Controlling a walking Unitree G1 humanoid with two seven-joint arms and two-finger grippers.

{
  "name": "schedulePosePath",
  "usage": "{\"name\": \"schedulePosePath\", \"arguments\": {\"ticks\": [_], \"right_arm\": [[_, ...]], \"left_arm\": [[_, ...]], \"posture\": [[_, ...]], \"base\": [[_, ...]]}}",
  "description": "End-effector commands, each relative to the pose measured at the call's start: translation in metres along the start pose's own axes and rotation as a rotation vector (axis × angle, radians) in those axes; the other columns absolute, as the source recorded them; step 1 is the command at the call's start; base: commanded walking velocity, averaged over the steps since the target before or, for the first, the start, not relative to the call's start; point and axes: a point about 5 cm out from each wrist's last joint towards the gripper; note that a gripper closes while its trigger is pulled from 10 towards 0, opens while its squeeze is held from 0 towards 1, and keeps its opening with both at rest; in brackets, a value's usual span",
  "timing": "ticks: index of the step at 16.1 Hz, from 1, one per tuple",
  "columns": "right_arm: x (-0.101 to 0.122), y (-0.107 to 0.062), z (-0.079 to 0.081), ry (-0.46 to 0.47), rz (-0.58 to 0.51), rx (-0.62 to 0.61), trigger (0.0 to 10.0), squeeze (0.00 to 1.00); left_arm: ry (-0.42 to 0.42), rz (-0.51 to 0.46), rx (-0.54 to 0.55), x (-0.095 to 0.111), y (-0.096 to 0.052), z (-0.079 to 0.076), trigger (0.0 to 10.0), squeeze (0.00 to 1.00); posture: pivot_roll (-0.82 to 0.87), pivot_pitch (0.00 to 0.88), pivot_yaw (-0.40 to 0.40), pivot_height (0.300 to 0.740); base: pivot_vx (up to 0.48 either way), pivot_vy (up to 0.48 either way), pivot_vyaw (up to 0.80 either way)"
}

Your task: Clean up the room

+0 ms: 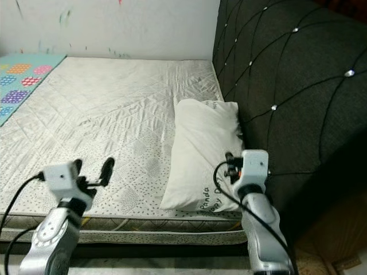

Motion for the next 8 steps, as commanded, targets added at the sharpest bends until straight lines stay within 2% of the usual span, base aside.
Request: {"name": "schedulePosePath", "arguments": {"ticks": [1, 2, 4, 8], "right_arm": [[0.005, -0.001, -0.004, -0.004, -0.013, -0.015, 10.0, 0.00], [0.009, -0.001, -0.008, -0.025, -0.021, -0.014, 10.0, 0.00], [0.015, 0.004, -0.015, -0.063, -0.038, 0.005, 10.0, 0.00], [0.020, 0.011, -0.020, -0.072, -0.048, 0.003, 10.0, 0.00]], "left_arm": [[-0.035, 0.000, 0.025, 0.000, 0.004, 0.002, 10.0, 0.00], [-0.066, 0.003, 0.030, -0.001, 0.005, -0.001, 10.0, 0.00], [-0.075, 0.005, 0.022, -0.003, 0.006, -0.009, 10.0, 0.00], [-0.079, -0.009, 0.028, 0.000, 0.012, -0.008, 10.0, 0.00]], "posture": [[-0.20, 0.000, 0.013, 0.740], [-0.21, 0.000, 0.005, 0.740], [-0.21, 0.000, -0.002, 0.740], [-0.21, 0.000, -0.014, 0.740]], "base": [[0.000, 0.480, 0.00], [0.000, 0.480, 0.00], [0.000, 0.480, 0.00], [0.000, 0.480, 0.00]]}}
Point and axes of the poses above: a point about 5 cm out from each wrist's last joint towards the gripper, its own y axis pointing out of the wrist towards the gripper, its own x axis along the axis of the wrist's last joint, z = x × y, and after that the axes turned 10 degrees about -y, right-handed
